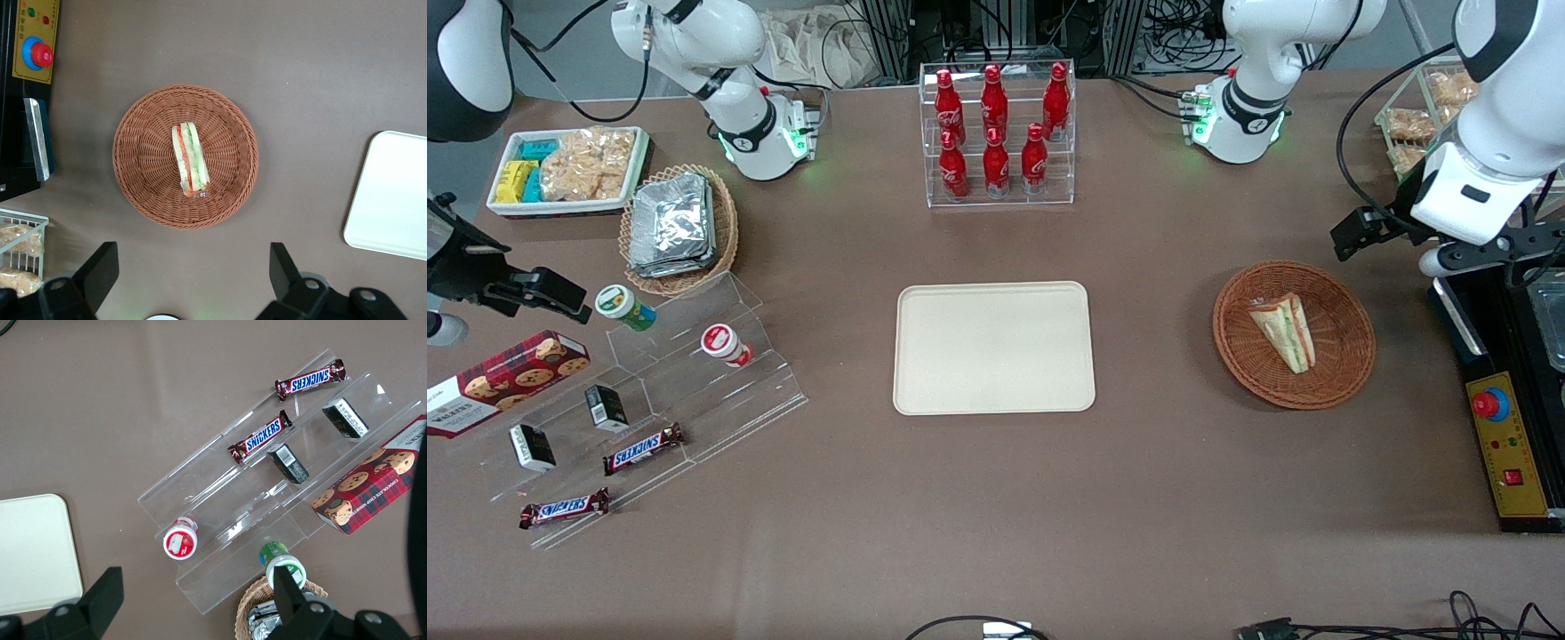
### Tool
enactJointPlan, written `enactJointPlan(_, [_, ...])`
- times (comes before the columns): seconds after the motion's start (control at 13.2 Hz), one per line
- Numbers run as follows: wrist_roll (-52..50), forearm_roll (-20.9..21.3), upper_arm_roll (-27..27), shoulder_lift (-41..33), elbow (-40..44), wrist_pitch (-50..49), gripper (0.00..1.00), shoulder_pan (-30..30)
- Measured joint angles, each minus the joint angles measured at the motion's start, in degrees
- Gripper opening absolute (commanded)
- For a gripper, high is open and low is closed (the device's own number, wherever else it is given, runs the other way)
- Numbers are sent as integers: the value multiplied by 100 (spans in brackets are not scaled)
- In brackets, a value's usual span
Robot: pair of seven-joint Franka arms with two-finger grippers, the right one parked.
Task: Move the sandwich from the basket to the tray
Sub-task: 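Move the left gripper over the wicker basket holding the sandwich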
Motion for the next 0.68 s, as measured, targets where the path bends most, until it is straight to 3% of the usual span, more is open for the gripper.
enactJointPlan(0.68, [-268, -78, 9, 3, -222, -17, 100, 11])
